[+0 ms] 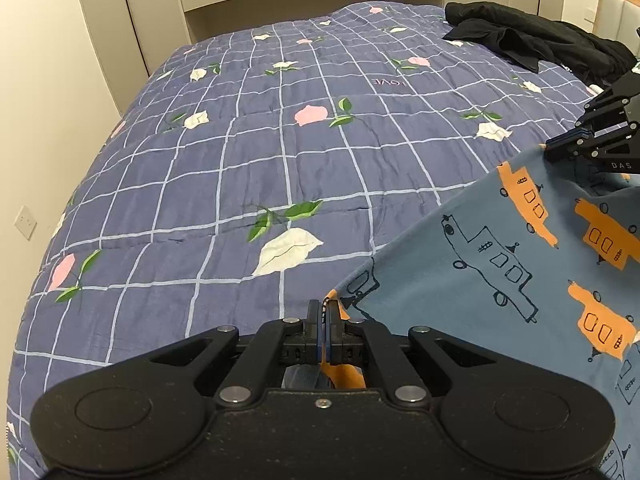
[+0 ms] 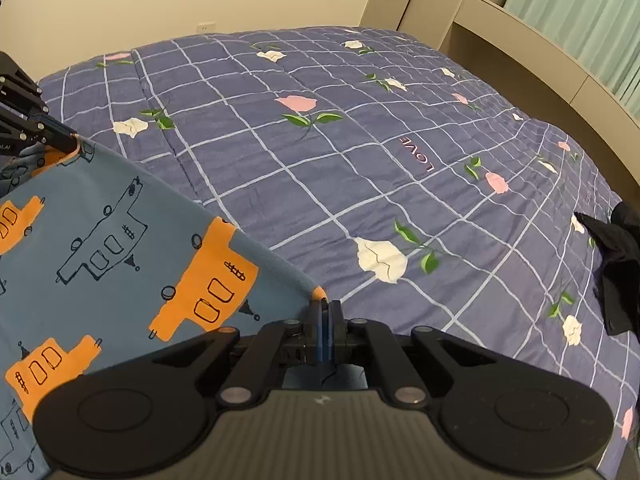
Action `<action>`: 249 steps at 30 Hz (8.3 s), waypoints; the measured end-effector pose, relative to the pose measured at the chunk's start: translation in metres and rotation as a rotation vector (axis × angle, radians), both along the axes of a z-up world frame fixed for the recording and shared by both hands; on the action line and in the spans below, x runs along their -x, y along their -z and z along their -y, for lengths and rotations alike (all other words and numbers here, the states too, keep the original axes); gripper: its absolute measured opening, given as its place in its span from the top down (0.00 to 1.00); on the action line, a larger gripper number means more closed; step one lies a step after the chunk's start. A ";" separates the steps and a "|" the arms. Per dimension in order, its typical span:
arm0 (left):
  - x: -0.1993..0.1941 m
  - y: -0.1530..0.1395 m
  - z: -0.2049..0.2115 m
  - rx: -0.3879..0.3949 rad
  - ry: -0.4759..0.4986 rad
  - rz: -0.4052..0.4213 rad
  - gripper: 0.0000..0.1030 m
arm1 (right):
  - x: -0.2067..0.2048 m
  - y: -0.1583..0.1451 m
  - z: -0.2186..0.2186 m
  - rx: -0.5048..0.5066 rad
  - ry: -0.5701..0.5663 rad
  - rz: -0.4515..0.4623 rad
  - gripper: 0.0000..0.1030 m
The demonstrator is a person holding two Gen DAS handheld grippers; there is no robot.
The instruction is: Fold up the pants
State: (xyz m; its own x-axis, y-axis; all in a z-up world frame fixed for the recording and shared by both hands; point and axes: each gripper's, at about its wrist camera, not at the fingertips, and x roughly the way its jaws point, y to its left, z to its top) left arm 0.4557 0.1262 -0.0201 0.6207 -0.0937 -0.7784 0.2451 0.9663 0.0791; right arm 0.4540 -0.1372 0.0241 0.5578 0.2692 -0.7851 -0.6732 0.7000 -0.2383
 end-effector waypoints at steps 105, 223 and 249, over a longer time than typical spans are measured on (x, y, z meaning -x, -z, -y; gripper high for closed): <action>0.315 0.000 0.031 0.036 0.338 0.152 1.00 | 0.362 -0.004 -0.022 0.208 -0.241 0.178 0.98; 0.267 0.014 0.300 0.217 0.393 0.151 1.00 | 0.112 -0.012 0.143 -0.220 0.426 -0.092 0.66; 0.298 0.003 0.314 0.165 0.539 0.180 1.00 | 0.312 -0.052 0.283 -0.408 0.752 0.204 0.99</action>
